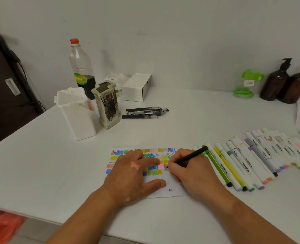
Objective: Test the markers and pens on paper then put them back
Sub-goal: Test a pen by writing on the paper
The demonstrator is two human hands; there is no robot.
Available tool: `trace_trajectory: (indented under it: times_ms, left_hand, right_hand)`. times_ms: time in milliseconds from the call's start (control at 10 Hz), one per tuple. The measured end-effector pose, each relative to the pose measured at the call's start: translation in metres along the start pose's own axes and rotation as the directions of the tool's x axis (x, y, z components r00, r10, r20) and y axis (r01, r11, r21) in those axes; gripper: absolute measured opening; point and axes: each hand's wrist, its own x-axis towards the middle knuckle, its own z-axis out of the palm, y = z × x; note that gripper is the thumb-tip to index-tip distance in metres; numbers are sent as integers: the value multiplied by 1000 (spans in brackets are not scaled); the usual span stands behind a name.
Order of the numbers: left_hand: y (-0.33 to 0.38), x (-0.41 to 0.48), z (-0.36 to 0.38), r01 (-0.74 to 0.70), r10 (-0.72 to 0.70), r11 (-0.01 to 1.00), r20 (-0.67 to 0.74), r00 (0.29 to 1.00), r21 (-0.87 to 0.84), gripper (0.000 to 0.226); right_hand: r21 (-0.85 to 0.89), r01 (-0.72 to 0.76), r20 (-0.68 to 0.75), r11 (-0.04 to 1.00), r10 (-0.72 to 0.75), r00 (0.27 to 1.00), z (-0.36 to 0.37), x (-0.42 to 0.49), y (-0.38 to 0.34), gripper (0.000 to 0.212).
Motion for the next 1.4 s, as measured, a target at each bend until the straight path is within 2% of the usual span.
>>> trace_trajectory:
  times_ms: [800,900,1000,1100,1200,1400]
  left_hand:
    - [2,0,-4,4,-4,1000,24,1000,-6,72]
    - [4,-1,-6,13,-13,998,3,1000,-67,59]
    - [4,-1,-8,65,-74,961,-24,997,-269,40]
    - [3,-2,-11,161,-209,866,-51,977,-474,20]
    - [6,-4,-13,126,-230,820,-120,966,-559,18]
    - [6,-6,-17,-35,-99,893,-270,958,-449,20]
  right_hand:
    - [-127,3,-62,992,-11,998,-6,1,-1,17]
    - [-143,25,-92,989,-38,995,-7,2,1,20]
    - [103,18,-138,995,-3,990,-10,4,1,20]
    - [403,5,-46,915,15,999,-10,3,-2,21]
    - [506,34,3,862,-41,999,-7,1,-5,9]
    - [663,51,33,747,-96,995,-8,0,-7,8]
